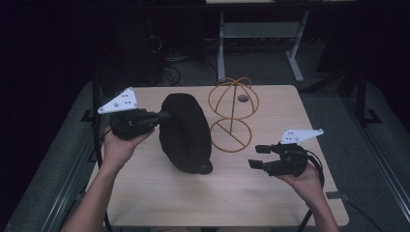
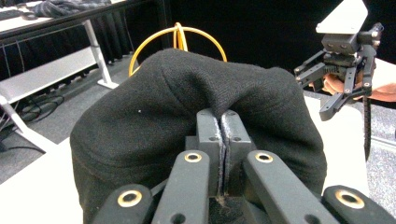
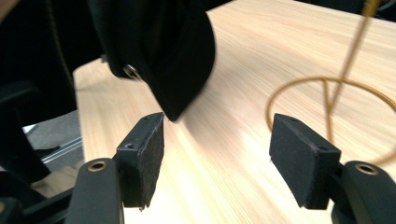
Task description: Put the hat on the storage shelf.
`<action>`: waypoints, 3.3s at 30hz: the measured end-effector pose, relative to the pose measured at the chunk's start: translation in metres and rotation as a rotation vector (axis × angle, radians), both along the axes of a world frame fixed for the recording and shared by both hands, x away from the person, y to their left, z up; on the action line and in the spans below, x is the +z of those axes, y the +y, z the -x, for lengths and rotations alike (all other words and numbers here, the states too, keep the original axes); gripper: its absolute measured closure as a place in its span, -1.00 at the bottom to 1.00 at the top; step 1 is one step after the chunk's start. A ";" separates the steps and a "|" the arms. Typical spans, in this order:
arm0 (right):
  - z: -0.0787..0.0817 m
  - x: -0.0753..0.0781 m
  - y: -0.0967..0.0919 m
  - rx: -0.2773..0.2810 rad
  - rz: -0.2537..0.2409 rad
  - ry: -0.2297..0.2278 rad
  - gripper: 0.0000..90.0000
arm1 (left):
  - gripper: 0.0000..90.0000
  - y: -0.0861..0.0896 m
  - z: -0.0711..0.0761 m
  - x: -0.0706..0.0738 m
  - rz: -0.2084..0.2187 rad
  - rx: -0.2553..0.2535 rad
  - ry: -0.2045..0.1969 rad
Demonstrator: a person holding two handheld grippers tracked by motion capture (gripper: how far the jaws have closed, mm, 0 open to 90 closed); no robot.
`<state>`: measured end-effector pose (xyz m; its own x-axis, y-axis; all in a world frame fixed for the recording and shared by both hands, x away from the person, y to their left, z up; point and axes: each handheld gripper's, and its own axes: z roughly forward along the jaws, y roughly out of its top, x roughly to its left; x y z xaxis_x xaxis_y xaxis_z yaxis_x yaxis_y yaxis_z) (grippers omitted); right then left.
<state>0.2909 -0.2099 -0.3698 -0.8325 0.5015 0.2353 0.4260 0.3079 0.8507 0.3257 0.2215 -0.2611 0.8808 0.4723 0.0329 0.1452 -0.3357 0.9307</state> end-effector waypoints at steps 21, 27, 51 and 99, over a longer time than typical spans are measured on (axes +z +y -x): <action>-0.004 -0.036 -0.043 -0.147 0.083 0.058 -0.27 | 0.97 -0.014 -0.037 0.043 0.008 -0.013 -0.009; -0.005 -0.040 -0.052 -0.182 0.084 0.056 -0.29 | 0.97 -0.025 -0.051 0.059 0.004 -0.025 -0.010; -0.001 -0.041 -0.075 -0.249 0.062 0.012 -0.35 | 0.97 -0.095 -0.097 0.106 -0.056 -0.068 -0.038; 0.000 -0.050 -0.080 -0.269 0.061 0.035 -0.37 | 0.29 -0.210 -0.151 0.064 -0.317 -0.051 0.087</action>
